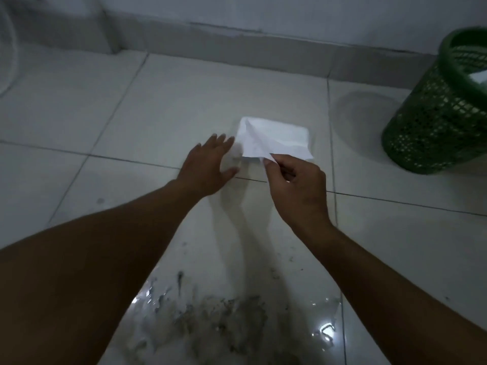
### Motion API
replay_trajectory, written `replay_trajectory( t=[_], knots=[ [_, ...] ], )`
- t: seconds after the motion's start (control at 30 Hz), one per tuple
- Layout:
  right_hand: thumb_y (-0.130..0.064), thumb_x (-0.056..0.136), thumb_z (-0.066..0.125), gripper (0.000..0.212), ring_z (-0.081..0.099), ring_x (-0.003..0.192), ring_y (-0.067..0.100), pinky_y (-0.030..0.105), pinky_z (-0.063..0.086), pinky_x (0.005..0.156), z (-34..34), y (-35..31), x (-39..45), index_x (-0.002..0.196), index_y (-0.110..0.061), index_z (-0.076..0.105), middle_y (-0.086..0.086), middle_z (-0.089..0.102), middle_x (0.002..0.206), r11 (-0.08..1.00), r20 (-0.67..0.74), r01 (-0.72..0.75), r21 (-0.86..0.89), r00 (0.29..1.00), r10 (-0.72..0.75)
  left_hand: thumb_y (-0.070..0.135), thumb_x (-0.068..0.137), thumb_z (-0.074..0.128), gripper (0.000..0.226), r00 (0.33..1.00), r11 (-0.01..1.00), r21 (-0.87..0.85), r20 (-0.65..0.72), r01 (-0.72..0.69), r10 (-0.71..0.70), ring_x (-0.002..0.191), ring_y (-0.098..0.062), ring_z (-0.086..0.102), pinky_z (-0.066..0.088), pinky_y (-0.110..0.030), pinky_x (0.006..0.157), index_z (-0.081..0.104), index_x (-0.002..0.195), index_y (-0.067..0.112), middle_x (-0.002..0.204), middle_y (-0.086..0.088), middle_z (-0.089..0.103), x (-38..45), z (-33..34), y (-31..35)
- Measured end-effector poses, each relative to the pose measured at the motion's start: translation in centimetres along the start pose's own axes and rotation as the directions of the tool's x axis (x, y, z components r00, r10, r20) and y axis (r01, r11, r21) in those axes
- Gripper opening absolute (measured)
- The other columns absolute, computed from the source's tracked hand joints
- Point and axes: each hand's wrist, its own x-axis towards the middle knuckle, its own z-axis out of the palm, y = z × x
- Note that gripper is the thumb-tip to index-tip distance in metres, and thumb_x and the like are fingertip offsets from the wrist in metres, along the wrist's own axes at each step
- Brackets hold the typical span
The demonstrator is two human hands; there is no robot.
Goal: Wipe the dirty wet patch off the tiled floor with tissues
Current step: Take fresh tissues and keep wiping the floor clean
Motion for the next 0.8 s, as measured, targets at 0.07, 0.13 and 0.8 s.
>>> replay_trajectory(
  t=[0.07, 0.13, 0.8],
  knots=[
    [-0.037, 0.092, 0.057, 0.020, 0.064, 0.072, 0.001, 0.033, 0.056, 0.068, 1.5, -0.9, 0.0, 0.091, -0.029, 0.074, -0.019, 0.068, 0.073, 0.998, 0.048, 0.020, -0.051, 0.999, -0.018, 0.046, 0.094, 0.058, 0.072, 0.999, 0.998, -0.045, -0.012, 0.047, -0.048, 0.148, -0.022, 0.023, 0.025, -0.043, 0.118, 0.029, 0.154, 0.018, 0.159, -0.006, 0.030, -2.4, -1.4, -1.2],
    [-0.042, 0.093, 0.054, 0.023, 0.064, 0.076, 0.001, 0.033, 0.056, 0.070, 3.3, -2.4, -0.5, 0.091, -0.030, 0.073, -0.018, 0.069, 0.077, 0.994, 0.121, 0.067, -0.086, 0.991, -0.057, 0.046, 0.094, 0.058, 0.068, 0.991, 0.991, -0.065, -0.046, 0.119, -0.122, 0.147, -0.021, 0.028, 0.028, -0.041, 0.117, 0.034, 0.152, 0.019, 0.157, -0.006, 0.035, -5.5, -3.2, -3.1],
    [-0.039, 0.092, 0.052, 0.025, 0.066, 0.083, 0.016, 0.035, 0.054, 0.073, 17.6, -13.8, -17.0, 0.085, -0.025, 0.072, -0.009, 0.072, 0.082, 0.829, 0.703, 0.550, 0.102, 0.550, -0.451, 0.043, 0.099, 0.050, 0.051, 0.635, 0.686, -0.189, -0.269, 0.703, -0.725, 0.133, -0.019, 0.048, 0.039, -0.034, 0.109, 0.045, 0.146, 0.024, 0.146, -0.001, 0.051, -38.9, -10.5, -8.7]
  ],
)
